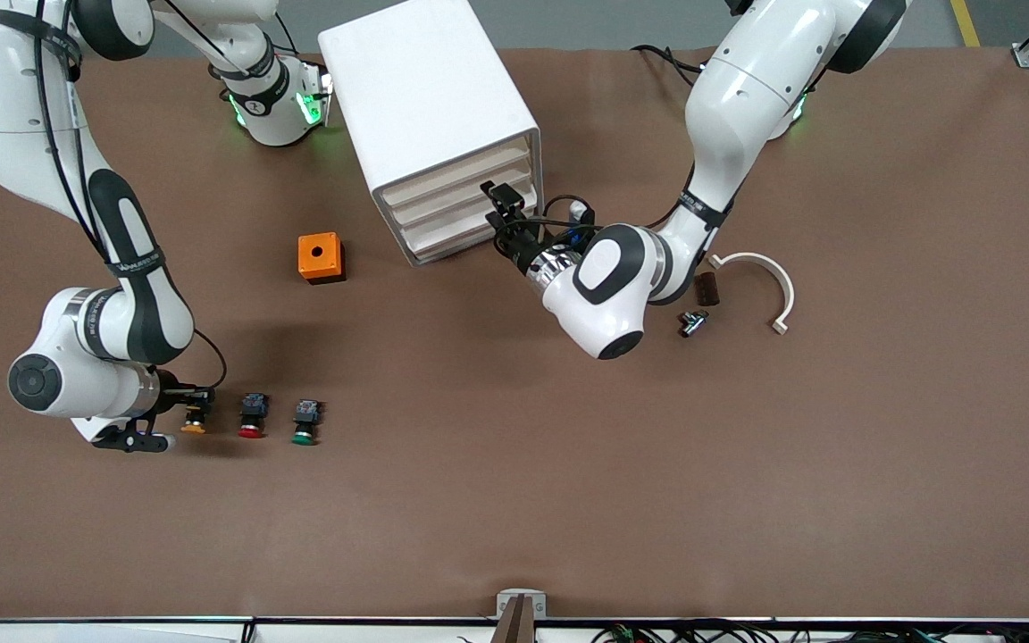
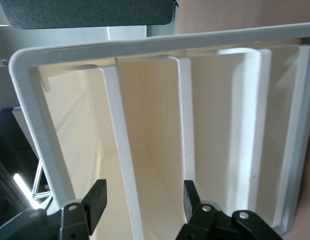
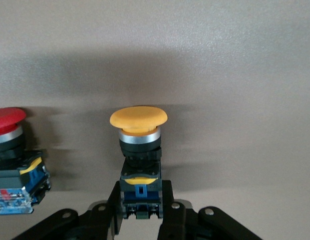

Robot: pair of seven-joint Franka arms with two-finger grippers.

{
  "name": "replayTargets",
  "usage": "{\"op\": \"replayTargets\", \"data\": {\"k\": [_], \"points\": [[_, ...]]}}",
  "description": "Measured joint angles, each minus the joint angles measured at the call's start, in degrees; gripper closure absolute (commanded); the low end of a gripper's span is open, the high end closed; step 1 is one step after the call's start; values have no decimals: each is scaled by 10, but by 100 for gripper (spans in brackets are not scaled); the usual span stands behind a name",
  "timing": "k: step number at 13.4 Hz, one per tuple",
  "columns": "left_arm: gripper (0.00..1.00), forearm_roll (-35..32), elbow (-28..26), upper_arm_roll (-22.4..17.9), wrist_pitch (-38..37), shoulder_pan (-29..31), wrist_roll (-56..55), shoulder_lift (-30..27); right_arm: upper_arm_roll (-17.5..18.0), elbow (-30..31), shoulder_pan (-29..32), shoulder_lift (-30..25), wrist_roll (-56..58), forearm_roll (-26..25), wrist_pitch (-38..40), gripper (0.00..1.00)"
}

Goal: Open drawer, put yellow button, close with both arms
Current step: 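Pull the drawer open with the left gripper while the right gripper grasps yellow button, then release the drawer with the left gripper while the right gripper lifts the button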

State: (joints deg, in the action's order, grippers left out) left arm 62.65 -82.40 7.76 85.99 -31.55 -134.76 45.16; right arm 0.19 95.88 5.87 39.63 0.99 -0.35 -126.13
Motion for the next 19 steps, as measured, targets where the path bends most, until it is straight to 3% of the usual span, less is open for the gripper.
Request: {"op": "replayTargets", "data": {"k": [3, 6, 9, 13, 19], "points": [[46, 9, 0, 1, -3, -19, -23, 0, 2, -6, -1, 0, 12, 0, -1, 100], [76, 10, 0, 1, -3, -40, -29, 0, 2, -10, -1, -4, 28, 0, -1, 100], [78, 24, 0, 1, -3, -43, -29, 1, 3, -21, -1, -9, 43, 0, -1, 100], [96, 25, 0, -2, -3, -47, -30, 5, 5, -32, -9, -47, 44, 0, 65, 100], [95, 26, 43, -56, -3, 7, -20, 5, 7, -49, -27, -80, 26, 1, 125, 100]]}}
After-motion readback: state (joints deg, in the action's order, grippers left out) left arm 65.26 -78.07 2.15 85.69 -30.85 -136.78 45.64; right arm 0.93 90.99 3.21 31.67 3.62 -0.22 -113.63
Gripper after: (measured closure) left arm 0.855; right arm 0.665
